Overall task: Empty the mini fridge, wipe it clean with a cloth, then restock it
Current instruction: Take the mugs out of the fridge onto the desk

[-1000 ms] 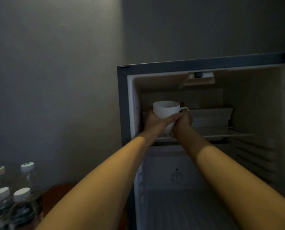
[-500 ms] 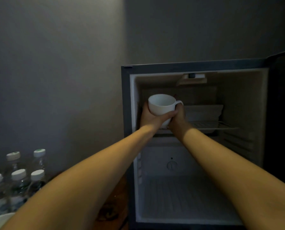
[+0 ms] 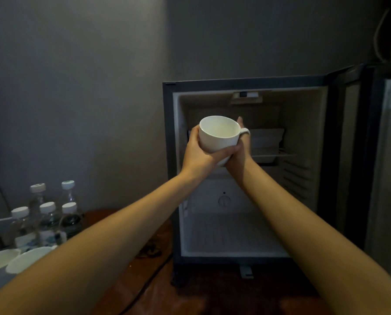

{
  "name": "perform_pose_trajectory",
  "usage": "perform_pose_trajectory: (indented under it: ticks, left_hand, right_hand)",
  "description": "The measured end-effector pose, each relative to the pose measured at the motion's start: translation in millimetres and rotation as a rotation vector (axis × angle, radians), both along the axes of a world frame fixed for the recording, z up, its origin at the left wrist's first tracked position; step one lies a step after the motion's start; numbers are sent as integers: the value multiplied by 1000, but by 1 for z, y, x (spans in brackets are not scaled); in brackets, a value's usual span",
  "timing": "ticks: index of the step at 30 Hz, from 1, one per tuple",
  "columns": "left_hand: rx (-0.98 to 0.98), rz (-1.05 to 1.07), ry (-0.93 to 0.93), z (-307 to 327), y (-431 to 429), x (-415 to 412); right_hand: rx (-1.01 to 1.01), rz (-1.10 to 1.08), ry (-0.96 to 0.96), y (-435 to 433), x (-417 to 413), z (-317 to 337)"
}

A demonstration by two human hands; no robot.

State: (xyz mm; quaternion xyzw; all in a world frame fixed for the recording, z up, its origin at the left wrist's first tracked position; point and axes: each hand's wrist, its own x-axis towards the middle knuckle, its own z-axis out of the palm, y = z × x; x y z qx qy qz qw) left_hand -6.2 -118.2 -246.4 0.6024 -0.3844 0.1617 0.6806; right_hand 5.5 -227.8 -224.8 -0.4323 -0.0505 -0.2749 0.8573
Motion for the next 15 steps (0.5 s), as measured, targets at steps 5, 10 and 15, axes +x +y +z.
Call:
perform_pose_trajectory:
  ticks: [5, 10, 15]
  left_hand:
    - [0, -2, -18, -20, 19, -29]
    - [-5, 13, -29, -40, 44, -56]
    - [-22, 24, -15, -61, 76, -82]
  right_hand:
    - [-3, -45, 24, 15, -29, -23]
    - [41, -23, 14, 43, -59, -41]
    - [35, 9, 55, 72, -86, -59]
